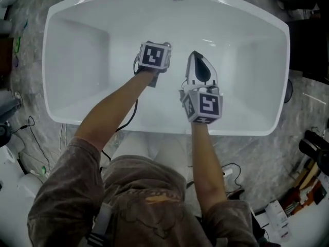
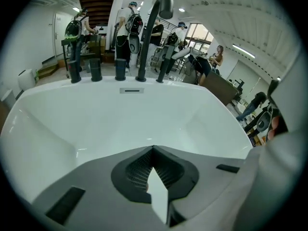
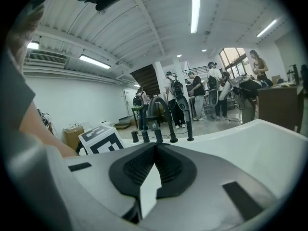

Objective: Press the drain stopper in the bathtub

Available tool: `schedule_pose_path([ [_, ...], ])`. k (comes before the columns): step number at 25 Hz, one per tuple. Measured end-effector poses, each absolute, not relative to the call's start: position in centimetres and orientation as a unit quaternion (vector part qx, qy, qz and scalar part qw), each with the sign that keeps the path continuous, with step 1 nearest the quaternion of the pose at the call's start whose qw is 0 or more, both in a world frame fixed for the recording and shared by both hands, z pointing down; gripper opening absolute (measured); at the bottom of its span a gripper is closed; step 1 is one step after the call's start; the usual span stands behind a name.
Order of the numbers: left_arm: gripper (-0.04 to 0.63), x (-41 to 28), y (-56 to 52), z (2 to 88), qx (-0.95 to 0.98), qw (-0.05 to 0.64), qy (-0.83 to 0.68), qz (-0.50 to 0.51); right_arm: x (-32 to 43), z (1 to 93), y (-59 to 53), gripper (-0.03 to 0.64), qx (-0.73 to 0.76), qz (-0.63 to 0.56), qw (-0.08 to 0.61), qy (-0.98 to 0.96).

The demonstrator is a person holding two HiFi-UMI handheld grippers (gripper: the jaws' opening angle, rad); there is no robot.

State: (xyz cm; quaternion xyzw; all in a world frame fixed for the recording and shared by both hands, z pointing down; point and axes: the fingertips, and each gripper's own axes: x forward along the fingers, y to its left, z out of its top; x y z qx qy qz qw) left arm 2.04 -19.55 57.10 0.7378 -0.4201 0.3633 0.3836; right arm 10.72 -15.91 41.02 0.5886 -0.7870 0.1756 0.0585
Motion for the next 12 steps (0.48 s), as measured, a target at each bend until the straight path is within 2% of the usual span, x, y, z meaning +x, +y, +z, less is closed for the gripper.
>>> schedule_pose_path([
  [12, 0.002, -0.3, -14.9, 39.6, 0.785, 0.341, -0.396, 0.332, 7.4, 30.4, -11.7, 0.002, 0.576, 0.18, 0.049, -0.796],
])
